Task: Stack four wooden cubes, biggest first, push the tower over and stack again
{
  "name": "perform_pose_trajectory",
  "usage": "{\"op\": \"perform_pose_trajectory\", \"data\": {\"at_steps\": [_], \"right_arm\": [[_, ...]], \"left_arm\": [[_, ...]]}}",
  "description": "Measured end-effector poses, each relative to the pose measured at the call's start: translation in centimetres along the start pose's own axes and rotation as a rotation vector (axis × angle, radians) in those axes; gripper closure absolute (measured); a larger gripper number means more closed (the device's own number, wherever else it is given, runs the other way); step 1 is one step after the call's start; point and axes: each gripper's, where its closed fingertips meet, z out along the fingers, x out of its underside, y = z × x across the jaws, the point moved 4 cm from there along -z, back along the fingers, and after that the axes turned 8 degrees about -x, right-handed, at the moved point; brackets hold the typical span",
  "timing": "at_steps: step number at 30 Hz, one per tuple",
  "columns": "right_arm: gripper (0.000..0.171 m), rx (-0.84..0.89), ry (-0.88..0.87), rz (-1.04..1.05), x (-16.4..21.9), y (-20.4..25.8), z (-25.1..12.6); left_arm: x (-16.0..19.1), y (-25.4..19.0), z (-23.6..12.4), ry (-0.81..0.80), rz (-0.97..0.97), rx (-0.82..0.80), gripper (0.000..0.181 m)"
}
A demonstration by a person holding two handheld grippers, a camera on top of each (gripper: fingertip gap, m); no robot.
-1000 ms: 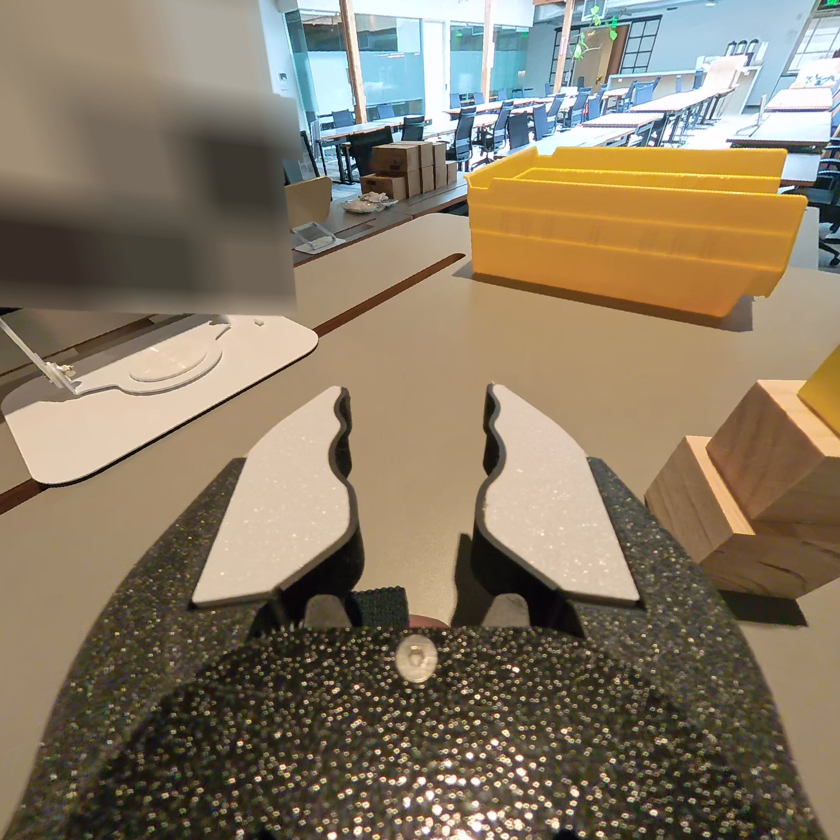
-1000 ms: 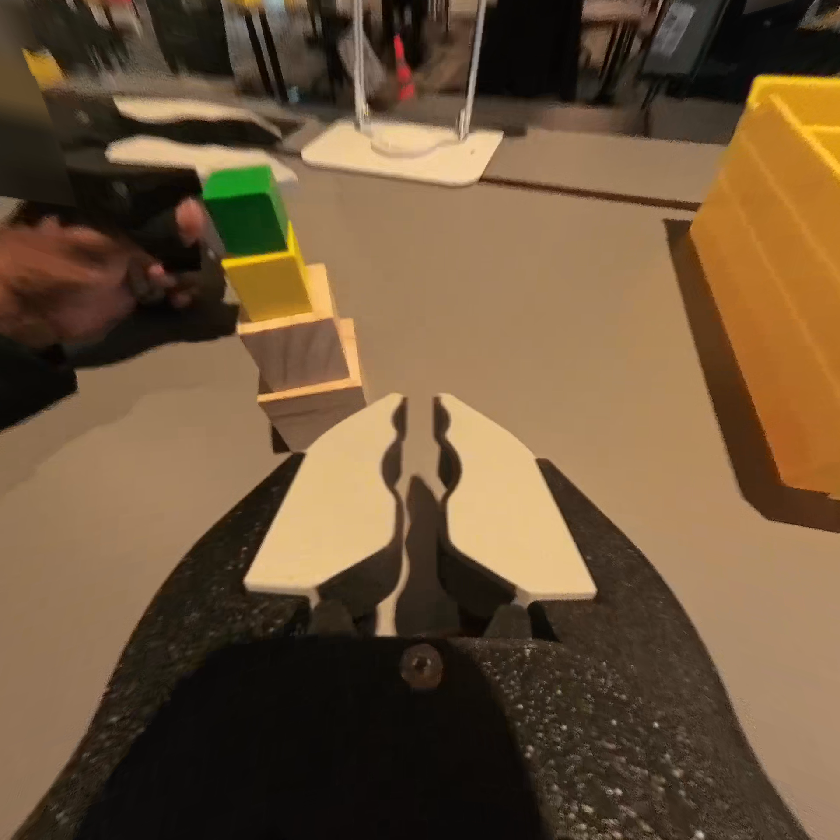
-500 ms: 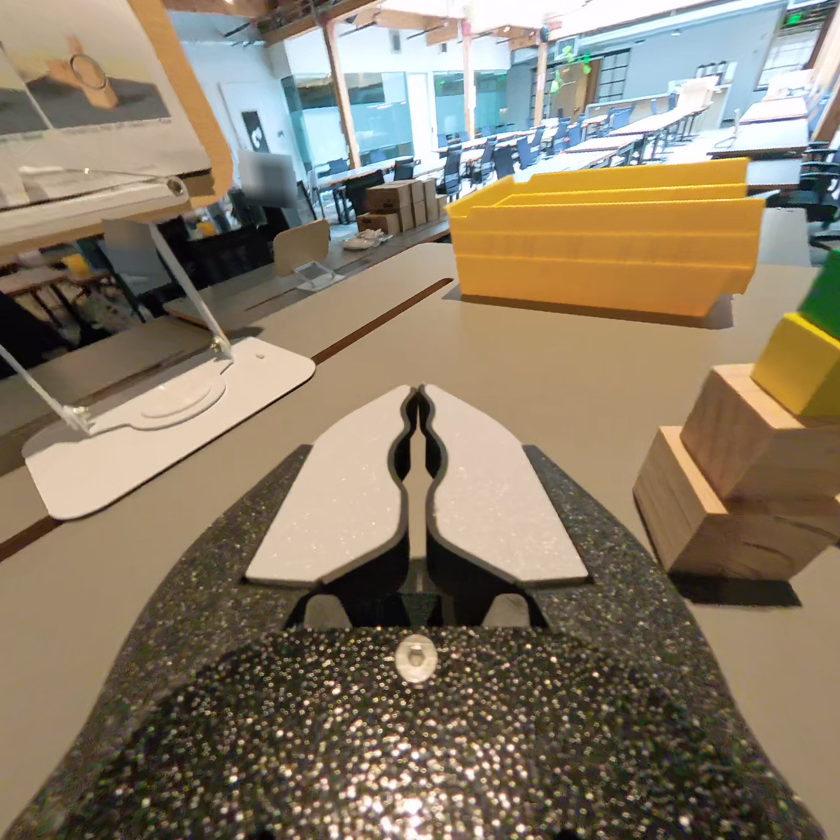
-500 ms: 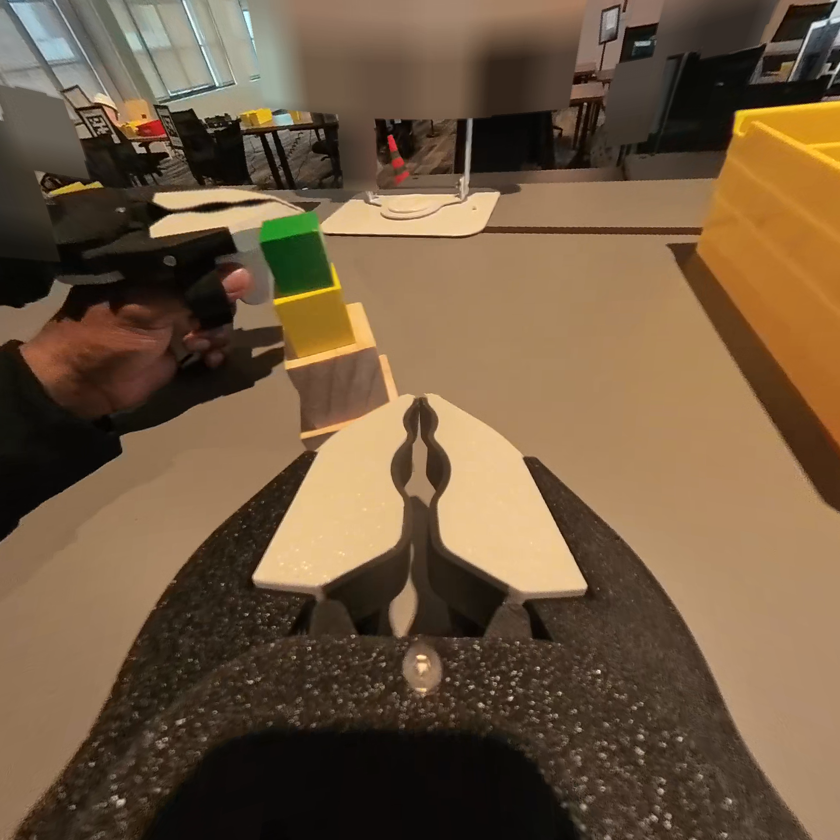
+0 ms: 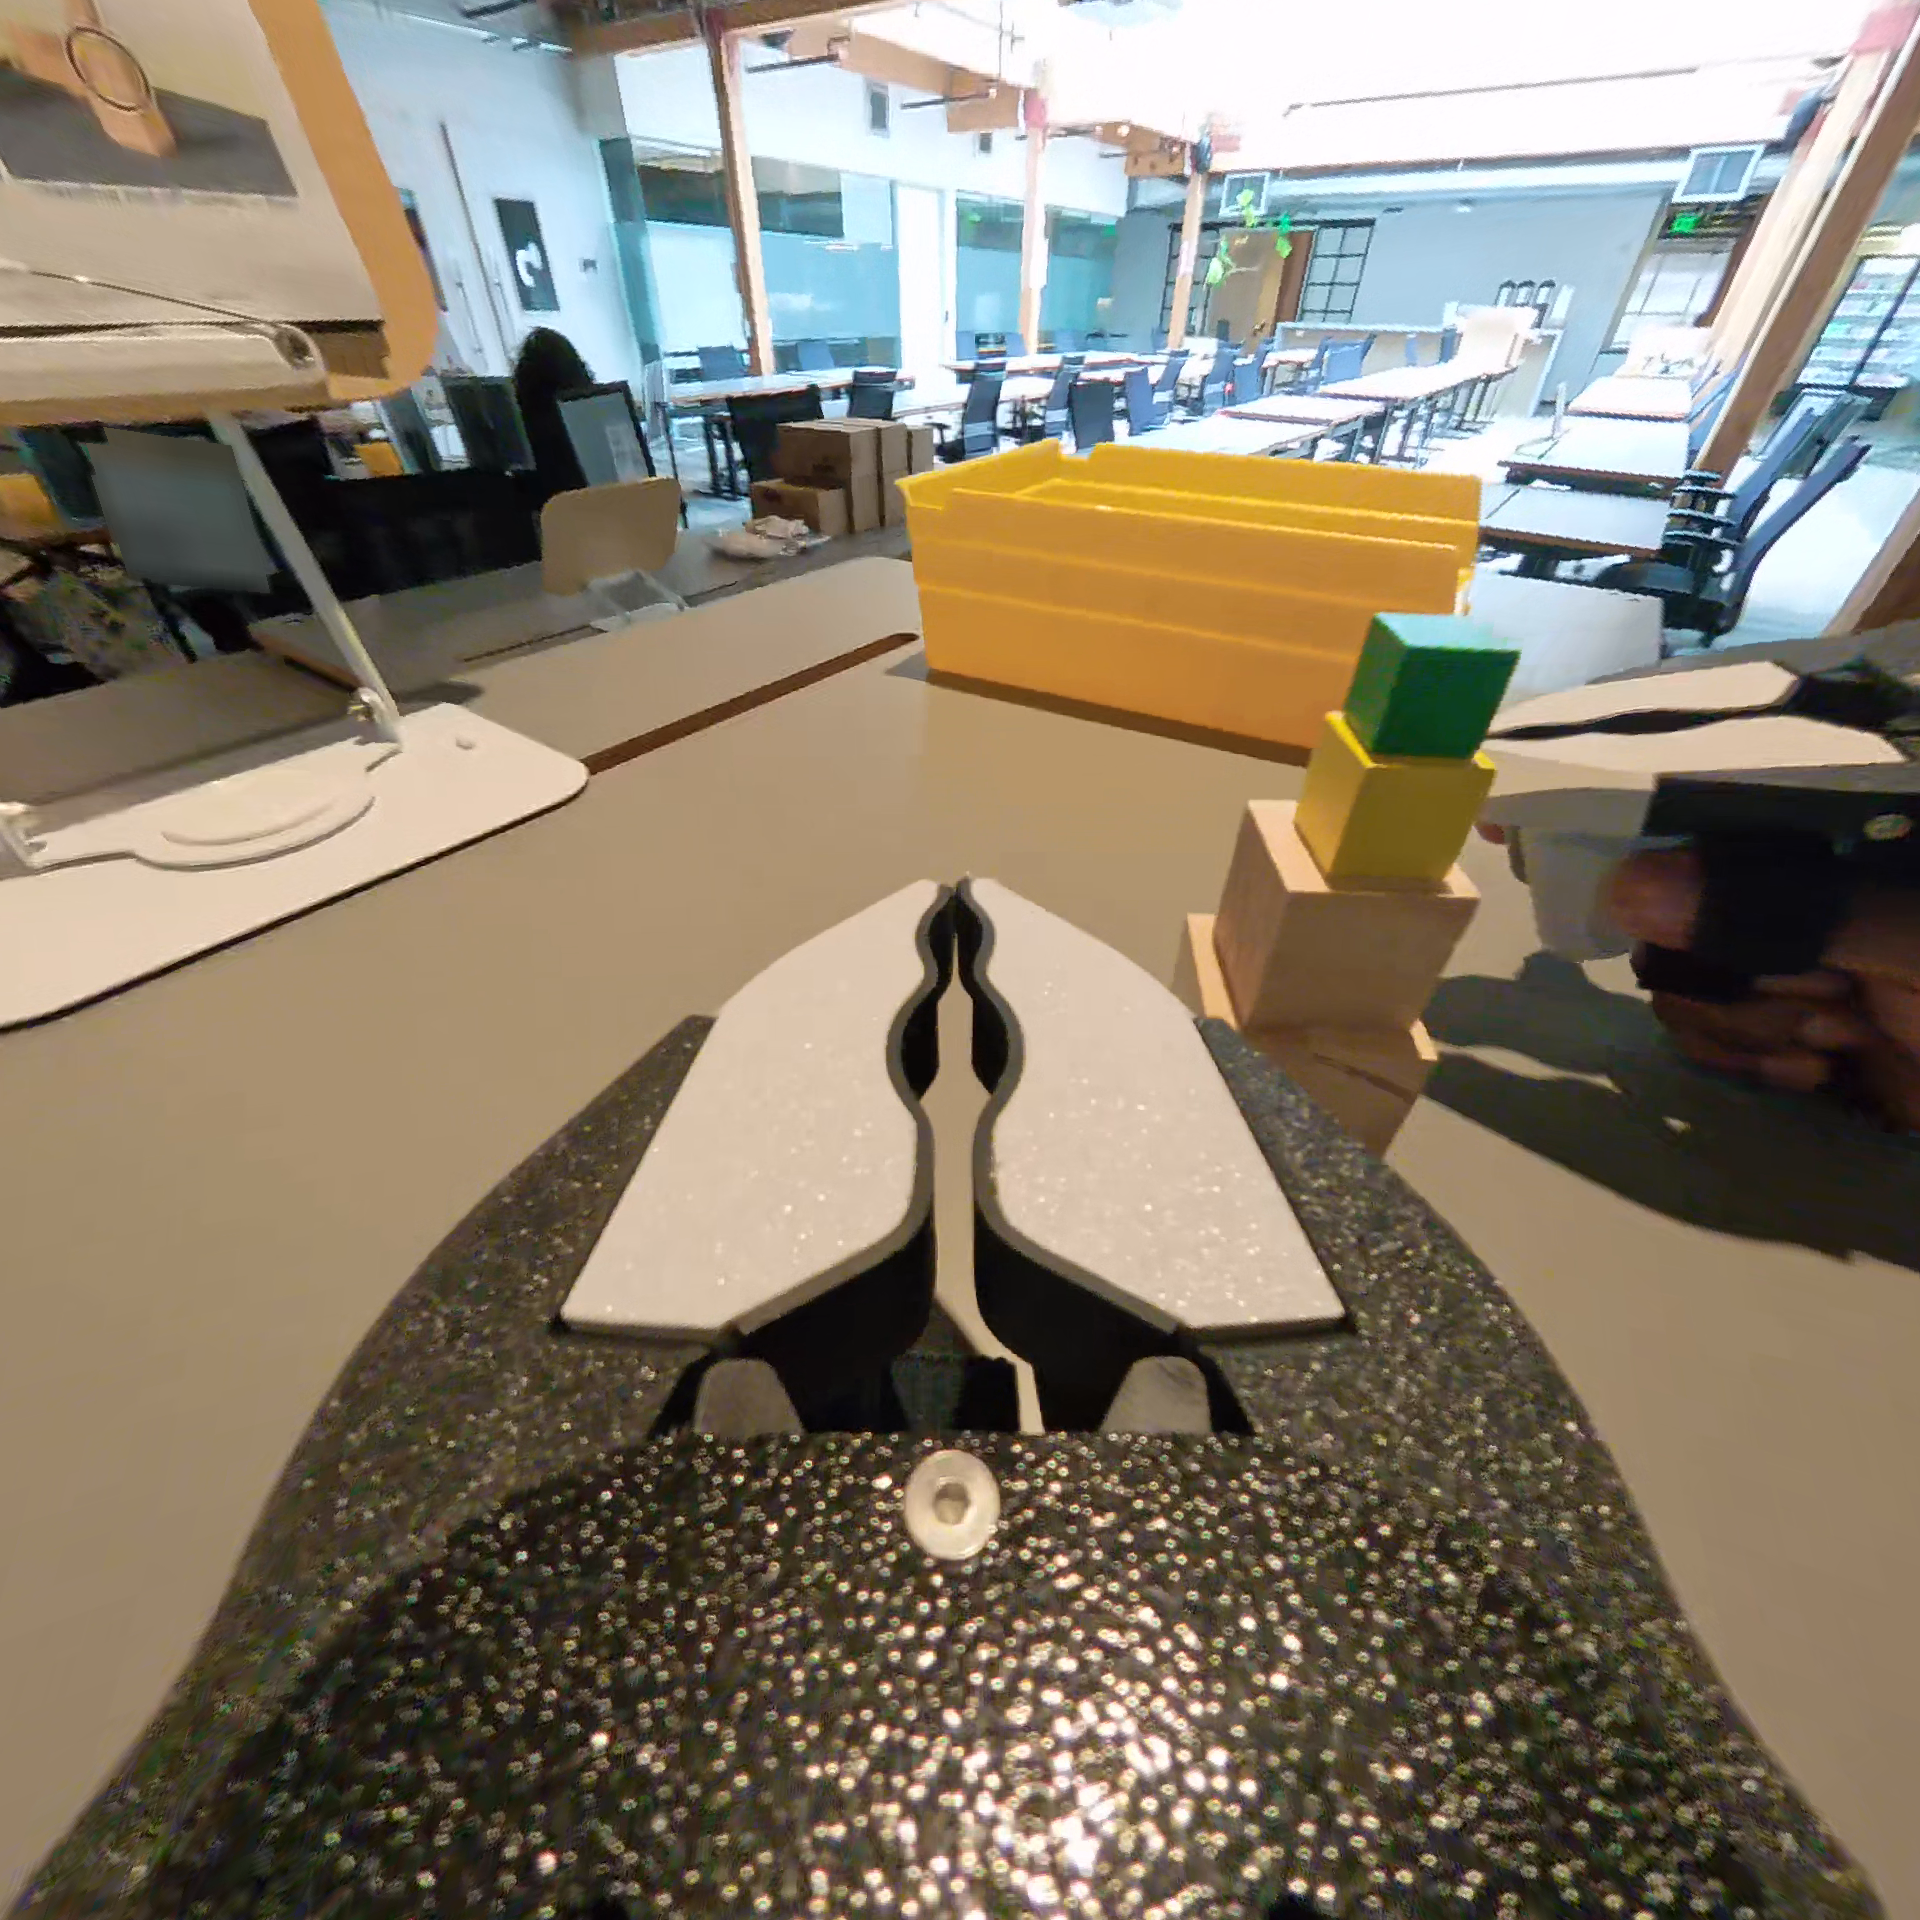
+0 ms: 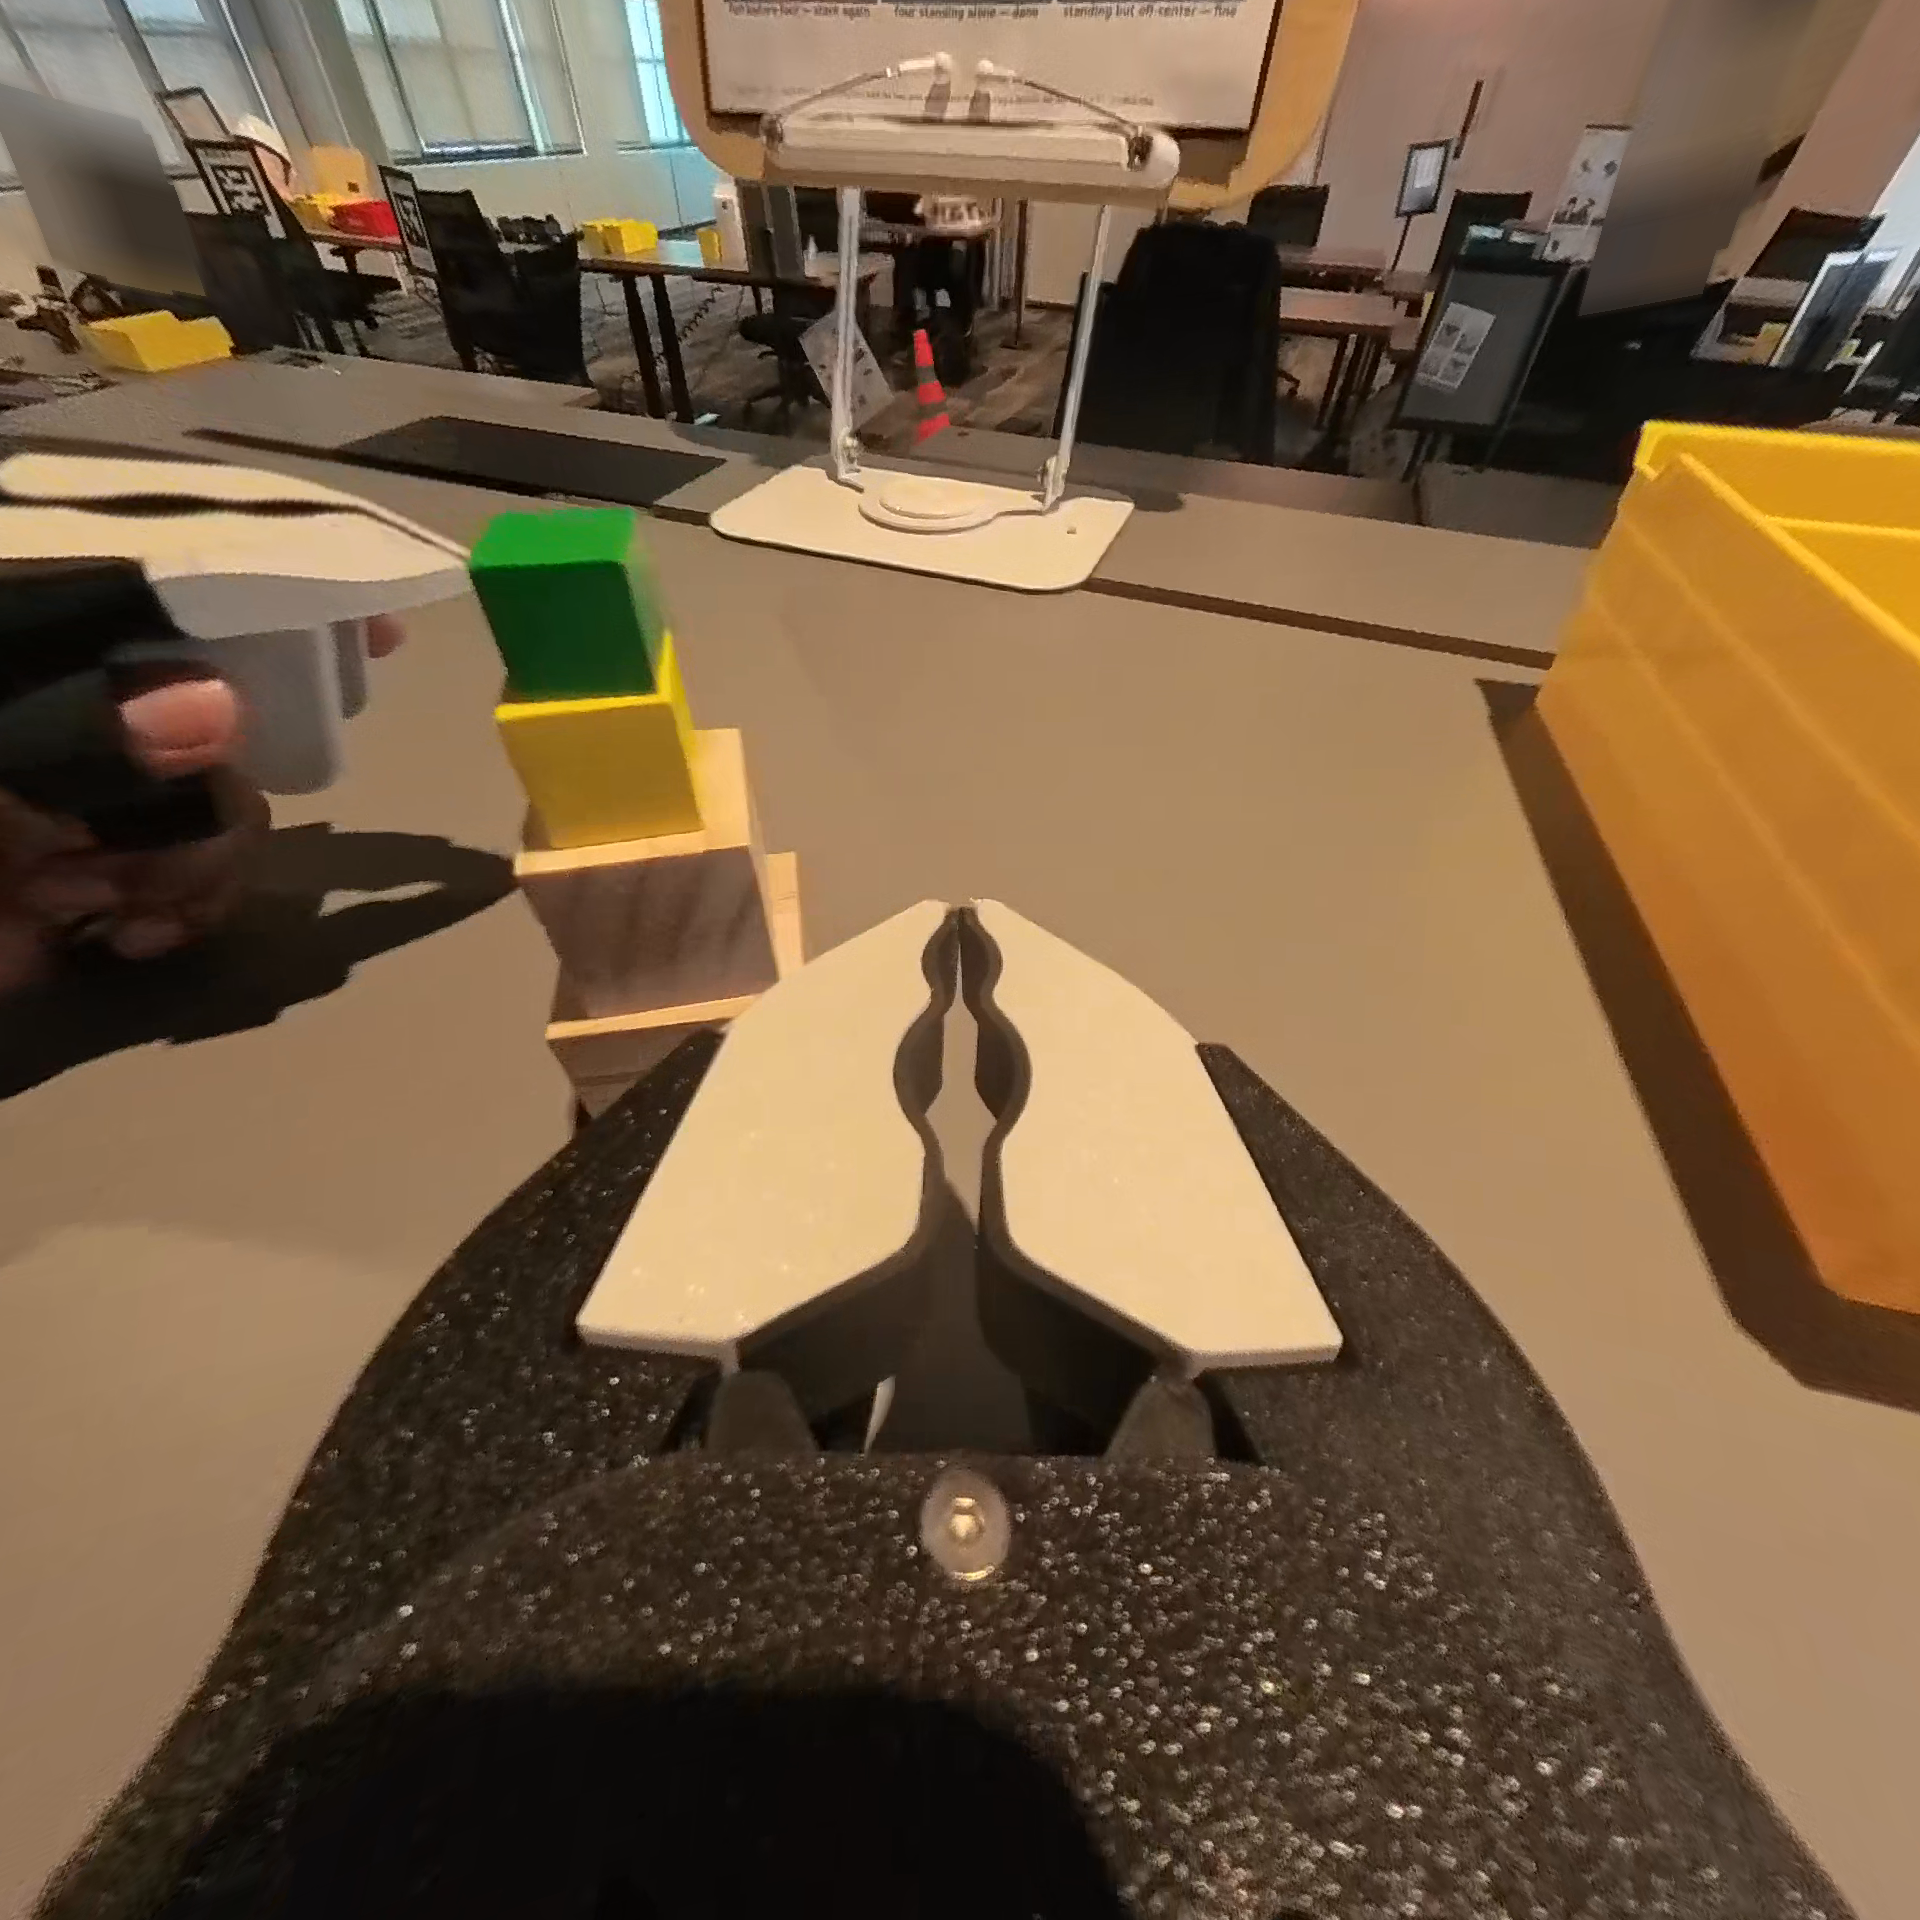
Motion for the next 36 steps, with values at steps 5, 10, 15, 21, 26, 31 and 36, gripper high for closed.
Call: {"op": "perform_pose_trajectory", "data": {"at_steps": [5, 10, 15, 21, 26, 31, 36], "right_arm": [[0.171, -0.005, -0.017, -0.002, -0.2, 0.0, 0.0], [0.171, -0.015, -0.025, 0.003, -0.2, 0.1, -0.1], [0.171, -0.009, -0.022, 0.017, -0.2, -0.1, -0.1], [0.171, -0.006, -0.010, 0.020, -0.1, 0.0, 0.2], [0.171, -0.029, -0.017, 0.035, -0.2, 0.2, 0.4], [0.171, -0.016, -0.001, 0.073, 0.0, -0.3, 0.6], [0.171, -0.001, 0.023, 0.086, 0.1, -1.0, 0.9]], "left_arm": [[-0.3, 0.1, -2.5, -0.064, 0.000, -0.125, 0.181], [-0.2, -0.5, -4.0, -0.076, 0.033, -0.182, 0.181], [0.0, -0.9, -4.2, -0.068, 0.116, -0.269, 0.181], [0.4, -0.3, -4.5, -0.024, 0.203, -0.376, 0.181], [0.4, 0.3, -5.1, -0.020, 0.172, -0.405, 0.181], [1.0, 1.4, -5.4, 0.053, 0.082, -0.466, 0.181], [4.4, 2.6, -5.4, 0.408, 0.014, -0.711, 0.181]]}}
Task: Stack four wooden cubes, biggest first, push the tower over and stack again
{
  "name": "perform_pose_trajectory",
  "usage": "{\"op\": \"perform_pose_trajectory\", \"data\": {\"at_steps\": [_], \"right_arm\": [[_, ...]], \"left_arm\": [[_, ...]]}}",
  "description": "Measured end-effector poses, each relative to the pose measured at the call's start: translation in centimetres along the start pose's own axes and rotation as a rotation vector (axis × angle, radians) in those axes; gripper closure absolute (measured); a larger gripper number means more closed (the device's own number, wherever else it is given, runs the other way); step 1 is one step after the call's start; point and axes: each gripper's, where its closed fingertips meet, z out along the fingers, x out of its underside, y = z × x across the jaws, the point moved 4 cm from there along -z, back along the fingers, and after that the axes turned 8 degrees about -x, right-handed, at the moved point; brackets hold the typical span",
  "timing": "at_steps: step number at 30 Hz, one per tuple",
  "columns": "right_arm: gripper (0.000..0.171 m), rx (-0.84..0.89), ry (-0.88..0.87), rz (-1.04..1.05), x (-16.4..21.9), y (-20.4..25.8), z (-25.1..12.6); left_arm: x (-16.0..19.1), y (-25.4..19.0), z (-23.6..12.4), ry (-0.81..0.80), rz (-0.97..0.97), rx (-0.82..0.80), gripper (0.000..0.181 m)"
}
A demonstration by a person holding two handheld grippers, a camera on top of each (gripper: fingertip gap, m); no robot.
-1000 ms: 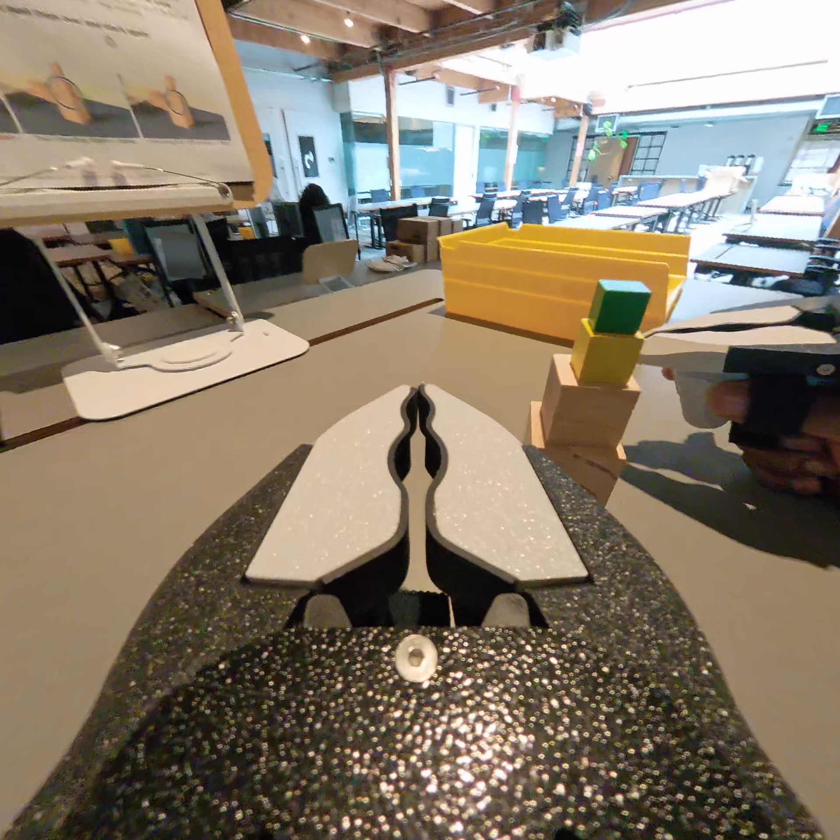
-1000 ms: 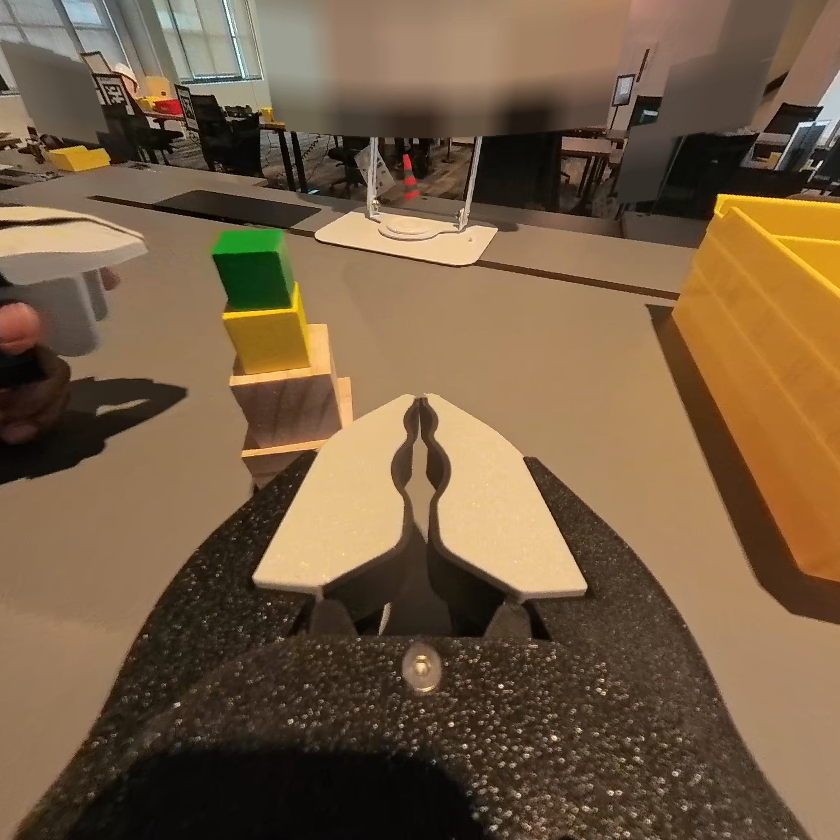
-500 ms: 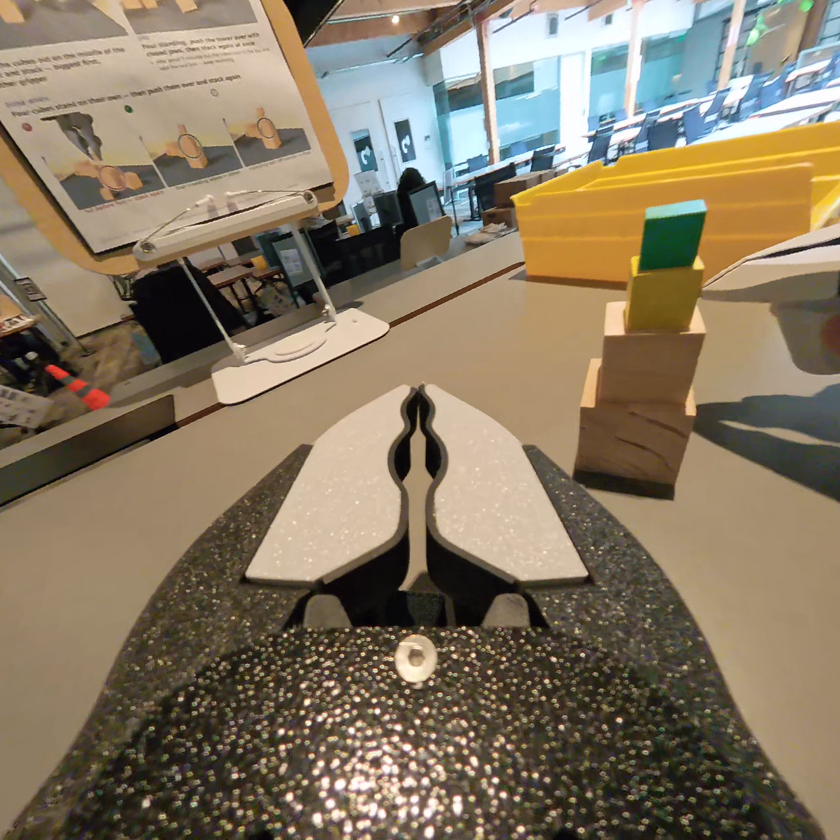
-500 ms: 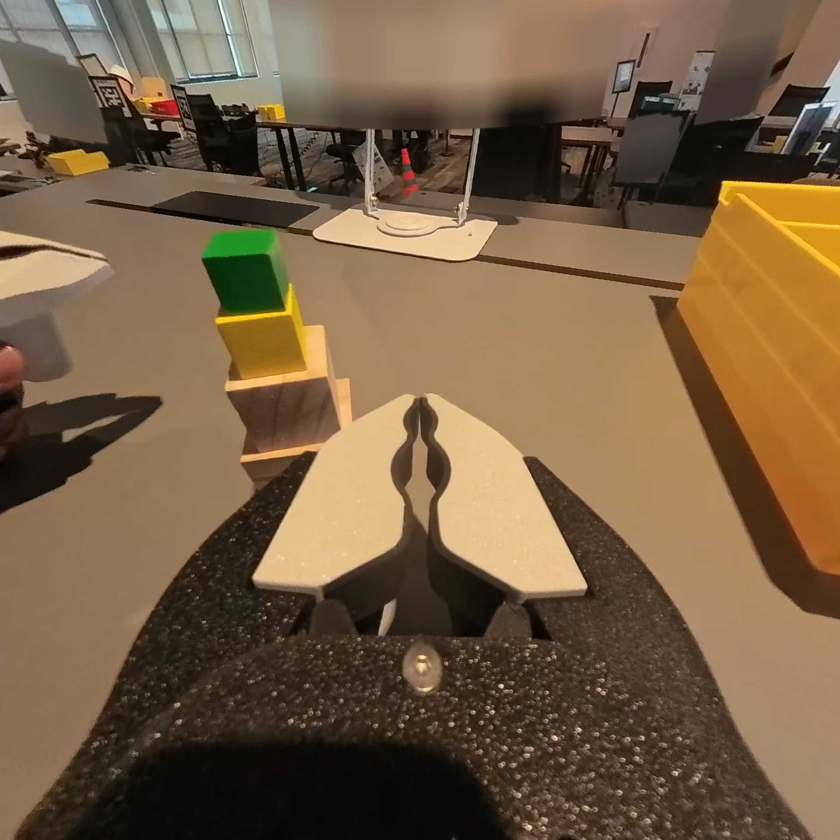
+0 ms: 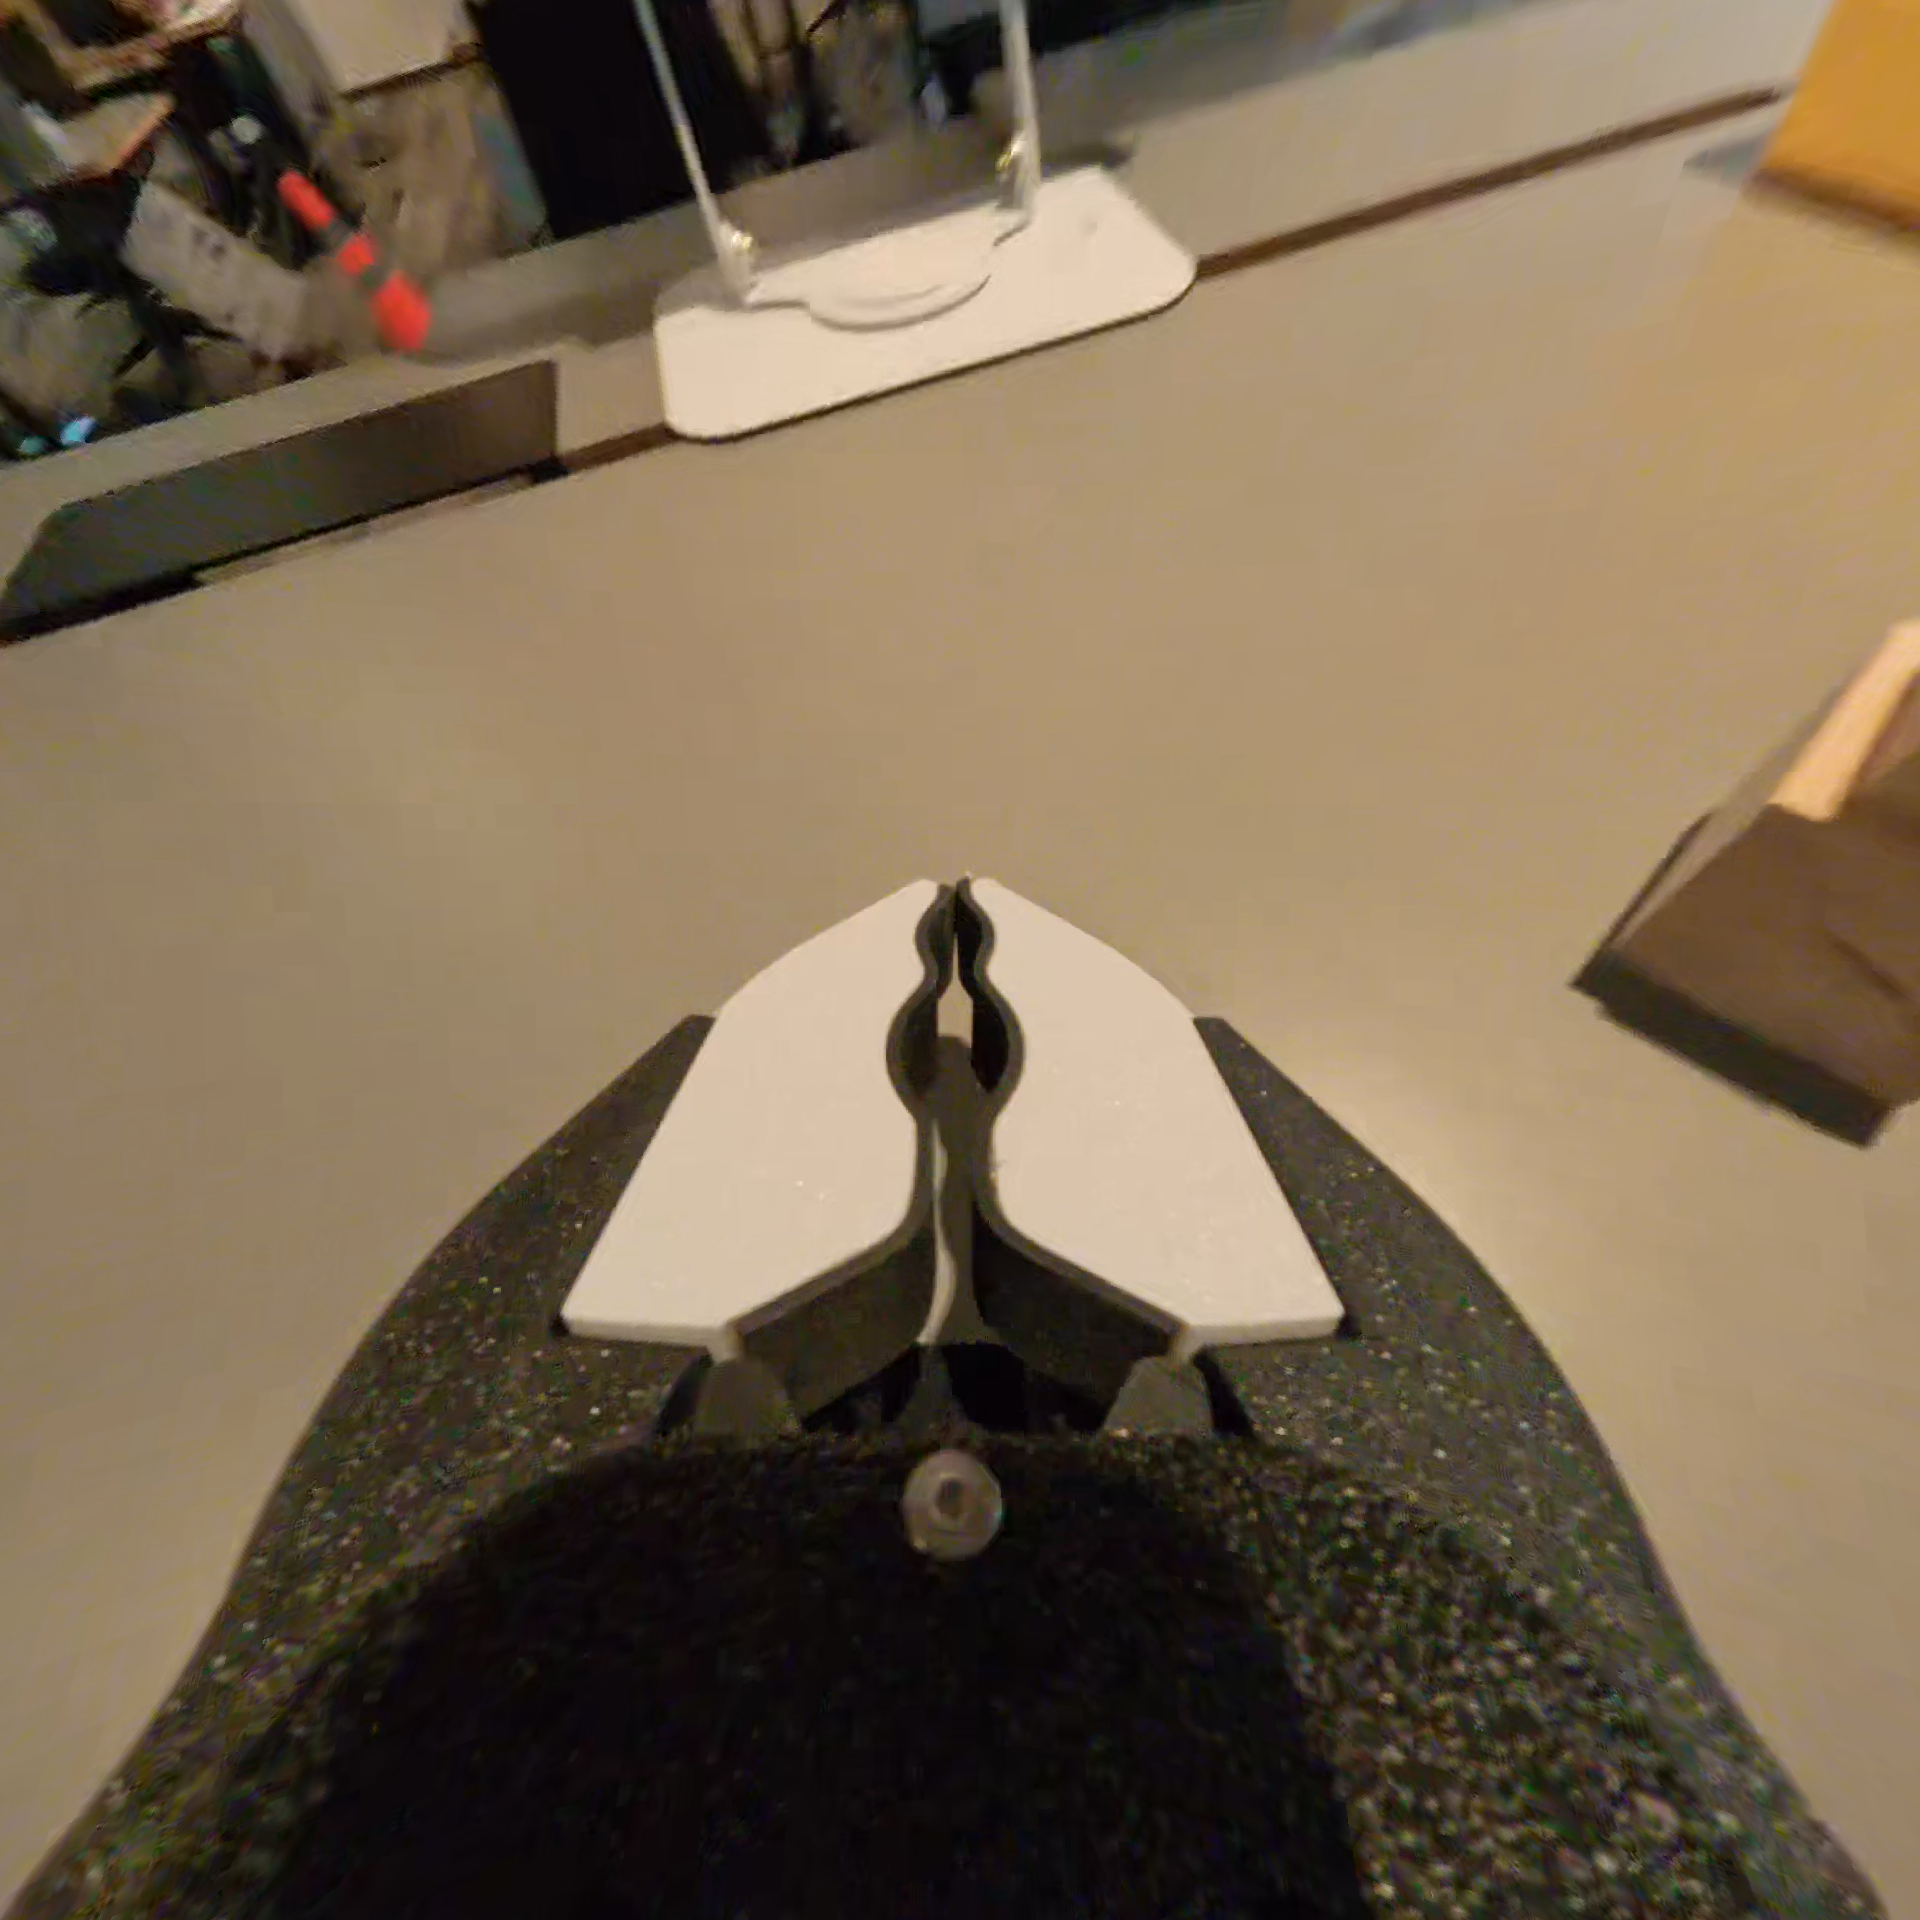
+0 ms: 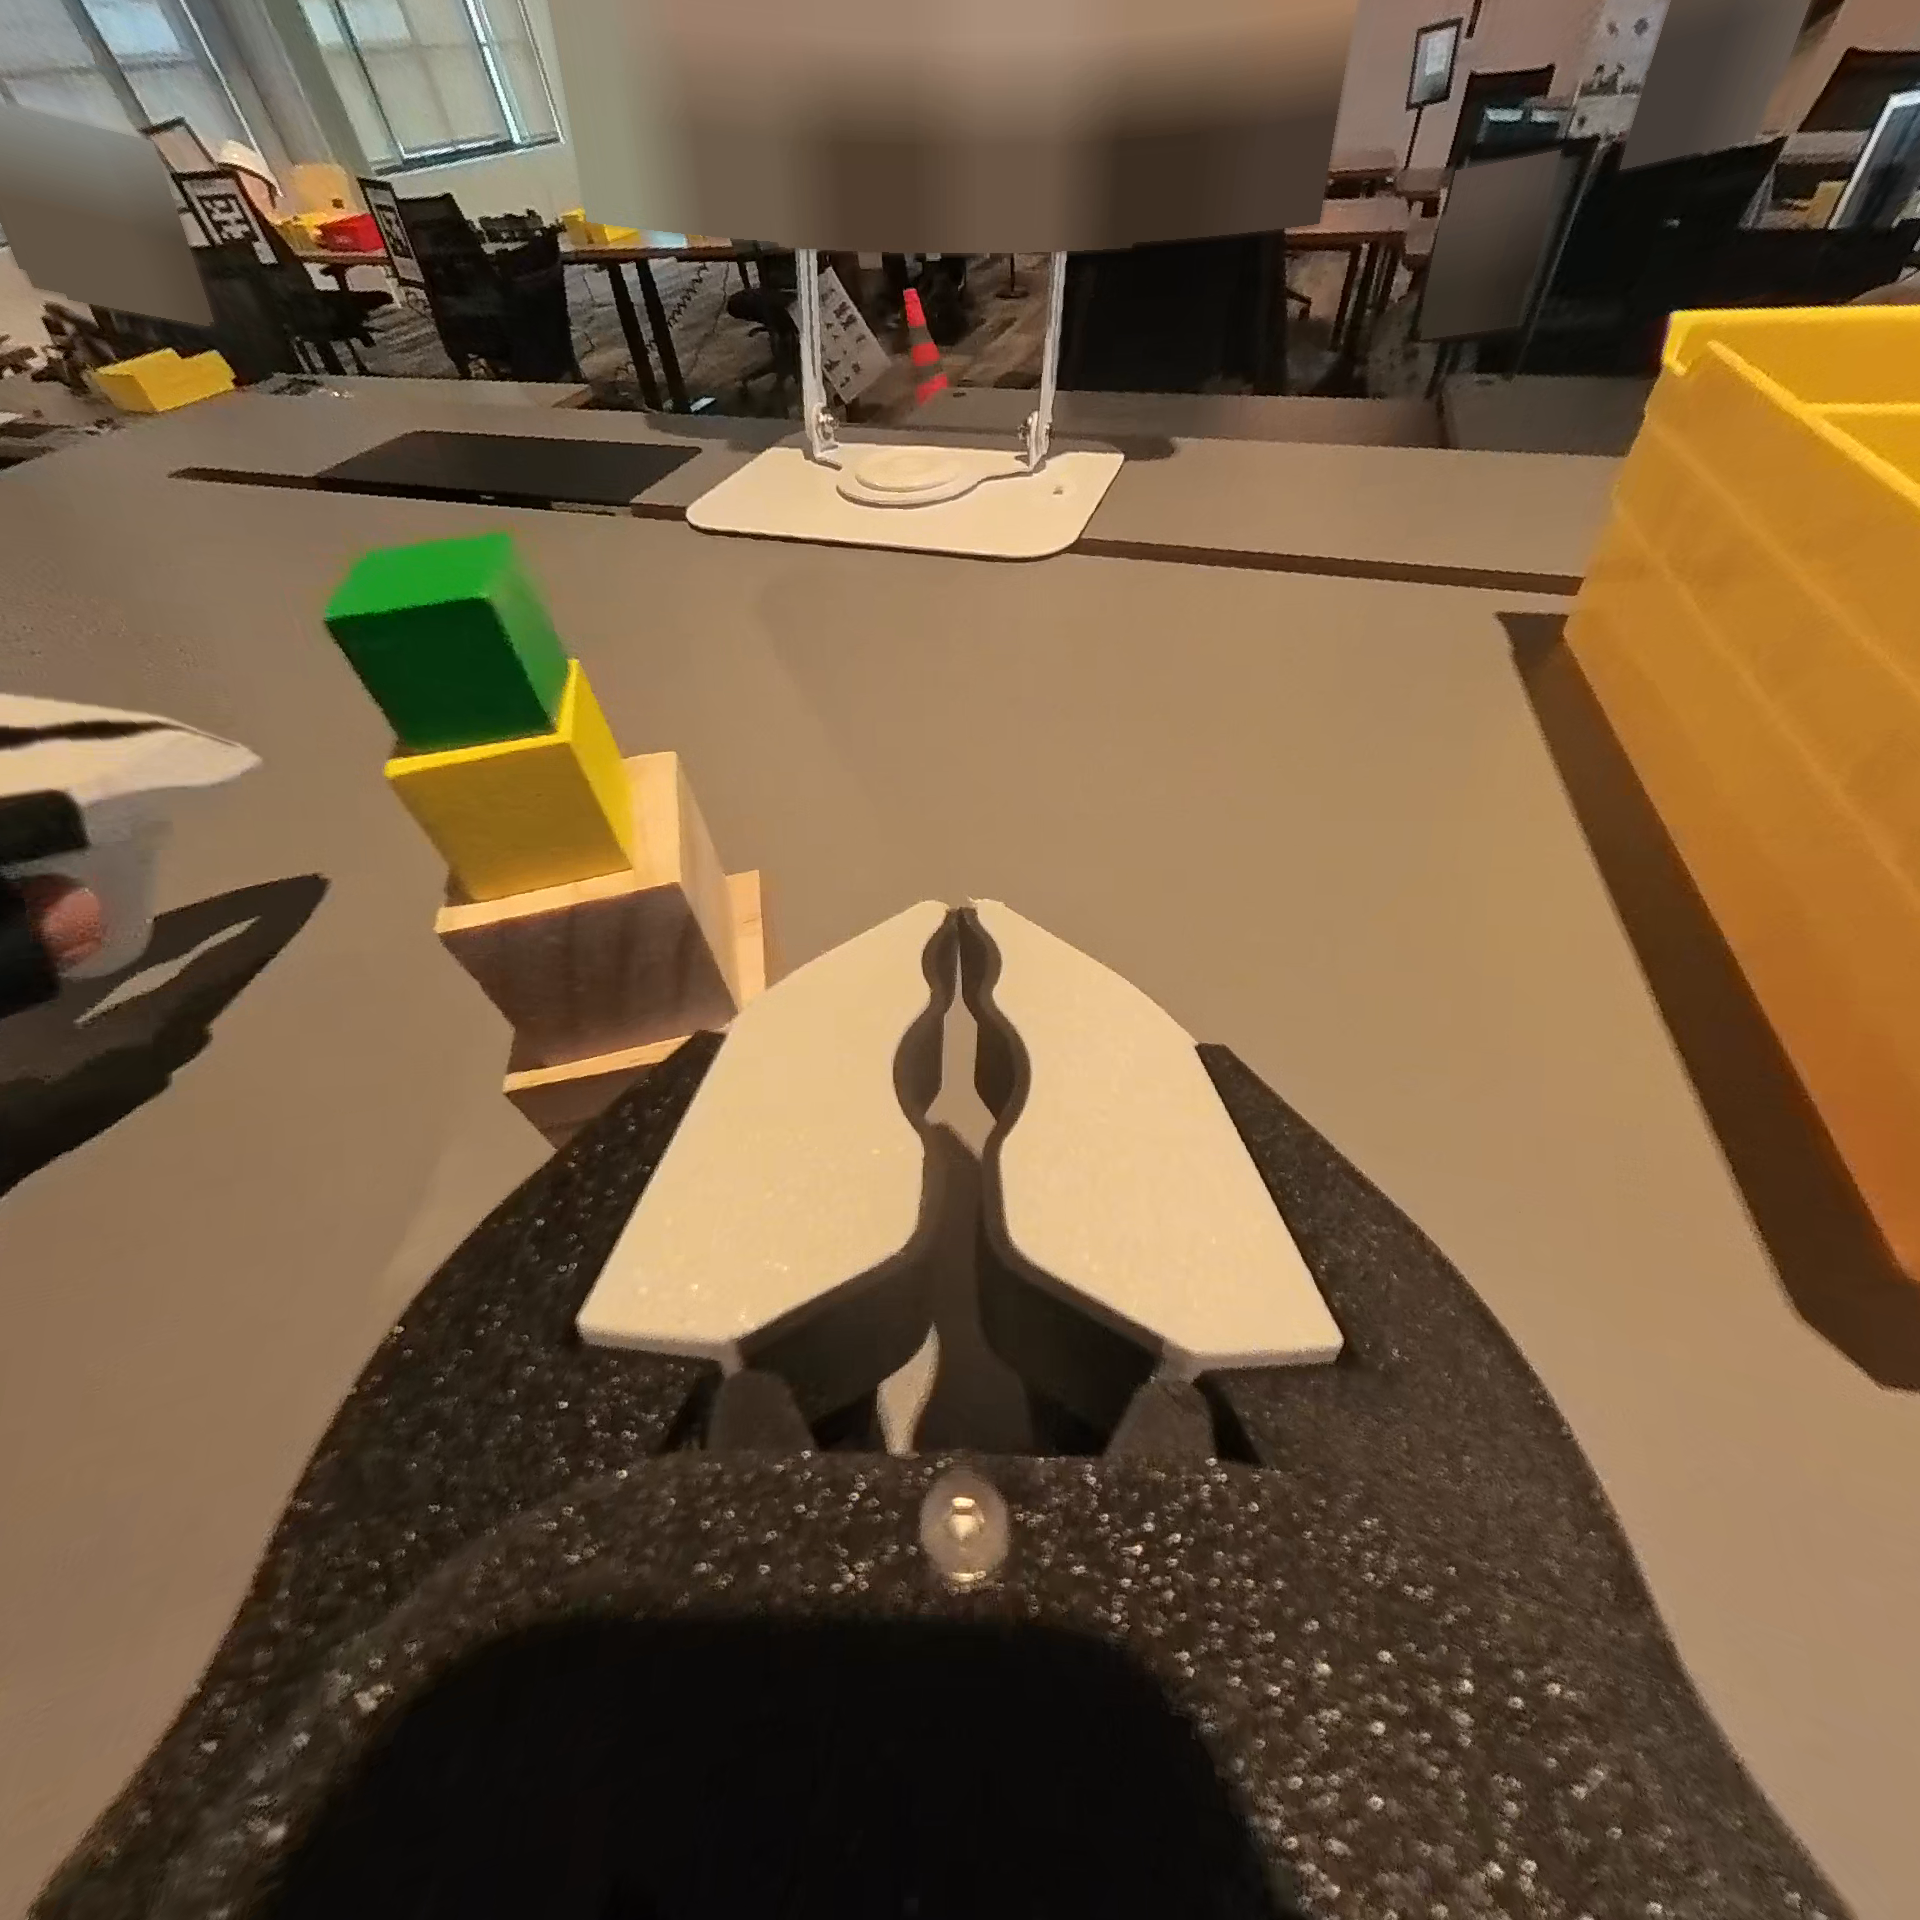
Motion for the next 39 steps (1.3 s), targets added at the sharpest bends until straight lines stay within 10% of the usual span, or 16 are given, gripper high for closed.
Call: {"op": "perform_pose_trajectory", "data": {"at_steps": [39], "right_arm": [[0.171, 0.179, 0.105, -0.124, 0.74, 0.50, 0.65]], "left_arm": [[0.74, -0.76, -0.57, 0.054, -0.038, 0.021, 0.181]]}}
